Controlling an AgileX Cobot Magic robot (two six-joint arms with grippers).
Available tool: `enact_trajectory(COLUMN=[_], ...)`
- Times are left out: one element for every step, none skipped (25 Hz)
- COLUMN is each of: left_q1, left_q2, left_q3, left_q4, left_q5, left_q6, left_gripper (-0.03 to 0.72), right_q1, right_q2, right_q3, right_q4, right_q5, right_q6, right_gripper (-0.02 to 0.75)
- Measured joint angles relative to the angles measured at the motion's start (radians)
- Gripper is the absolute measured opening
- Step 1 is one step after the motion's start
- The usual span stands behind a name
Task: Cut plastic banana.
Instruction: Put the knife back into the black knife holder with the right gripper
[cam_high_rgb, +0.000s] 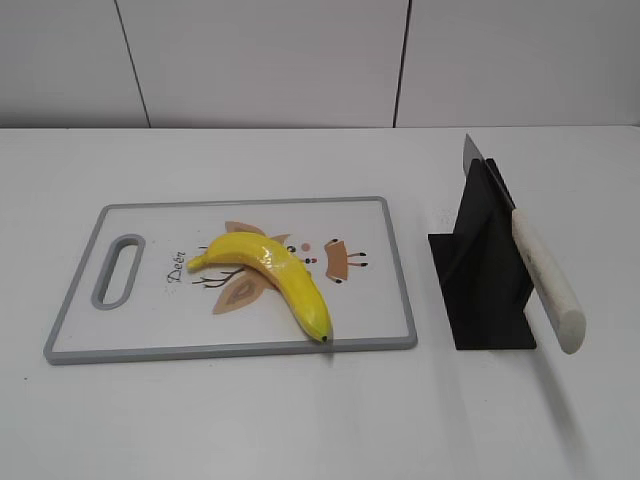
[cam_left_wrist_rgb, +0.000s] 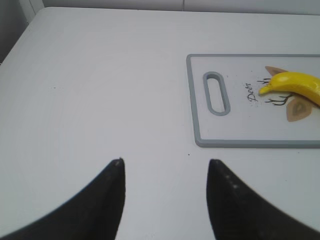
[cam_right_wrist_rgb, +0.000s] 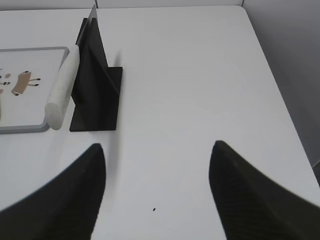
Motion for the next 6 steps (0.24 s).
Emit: enact_trajectory(left_q1=[0.001, 0.001, 0.001, 0.001, 0.001, 0.001], left_q2=[0.0, 0.0, 0.0, 0.0, 0.0, 0.0], left_q3=[0.0, 0.0, 0.0, 0.0, 0.0, 0.0], left_q4=[0.0, 0.0, 0.0, 0.0, 0.0, 0.0], left_q5=[0.0, 0.0, 0.0, 0.0, 0.0, 0.0], left_q6=[0.0, 0.0, 0.0, 0.0, 0.0, 0.0], left_gripper=[0.49, 0.49, 0.49, 0.49, 0.489, 0.489], right_q1=[0.0, 0.0, 0.0, 0.0, 0.0, 0.0], right_q2=[0.0, 0.0, 0.0, 0.0, 0.0, 0.0], right_q3=[0.0, 0.001, 0.001, 0.001, 0.001, 0.001], right_q4=[0.0, 0.0, 0.0, 0.0, 0.0, 0.0], right_q5=[0.0, 0.0, 0.0, 0.0, 0.0, 0.0], right_q6=[0.0, 0.0, 0.0, 0.0, 0.0, 0.0], right_gripper=[0.501, 0.501, 0.501, 0.501, 0.501, 0.501])
